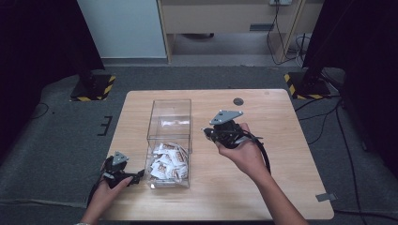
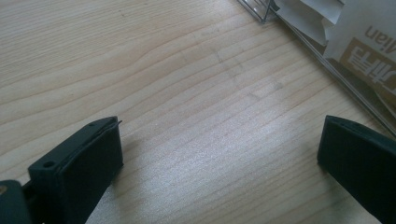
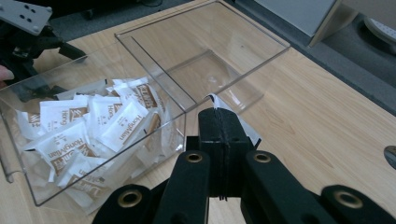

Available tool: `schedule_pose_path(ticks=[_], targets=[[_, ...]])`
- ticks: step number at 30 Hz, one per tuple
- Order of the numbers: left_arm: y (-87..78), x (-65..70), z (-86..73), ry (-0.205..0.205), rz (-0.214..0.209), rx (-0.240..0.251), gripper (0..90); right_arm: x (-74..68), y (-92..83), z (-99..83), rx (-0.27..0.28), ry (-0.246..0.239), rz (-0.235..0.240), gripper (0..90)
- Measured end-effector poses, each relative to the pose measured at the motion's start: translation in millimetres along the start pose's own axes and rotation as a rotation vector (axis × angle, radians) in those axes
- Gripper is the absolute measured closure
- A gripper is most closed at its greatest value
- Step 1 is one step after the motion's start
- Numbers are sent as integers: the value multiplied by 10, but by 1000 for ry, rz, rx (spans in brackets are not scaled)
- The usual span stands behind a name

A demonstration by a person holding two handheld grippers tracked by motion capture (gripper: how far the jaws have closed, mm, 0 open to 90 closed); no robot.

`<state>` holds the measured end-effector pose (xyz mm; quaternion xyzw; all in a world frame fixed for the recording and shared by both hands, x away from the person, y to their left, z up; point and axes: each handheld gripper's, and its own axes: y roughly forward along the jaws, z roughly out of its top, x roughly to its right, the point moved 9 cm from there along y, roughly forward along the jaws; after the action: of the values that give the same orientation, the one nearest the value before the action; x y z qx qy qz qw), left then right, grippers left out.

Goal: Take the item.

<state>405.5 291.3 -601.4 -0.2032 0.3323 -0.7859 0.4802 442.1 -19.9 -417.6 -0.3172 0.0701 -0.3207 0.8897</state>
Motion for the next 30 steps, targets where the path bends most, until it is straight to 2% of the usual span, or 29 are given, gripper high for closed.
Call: schedule_pose_path(ticks=[12, 30], targets=[[0, 2, 0, -2, 2, 0, 0, 280, -60, -107, -1, 30, -46, 900], [1, 2, 1, -3, 2, 1, 0, 573, -135, -205, -3, 64, -96, 900]])
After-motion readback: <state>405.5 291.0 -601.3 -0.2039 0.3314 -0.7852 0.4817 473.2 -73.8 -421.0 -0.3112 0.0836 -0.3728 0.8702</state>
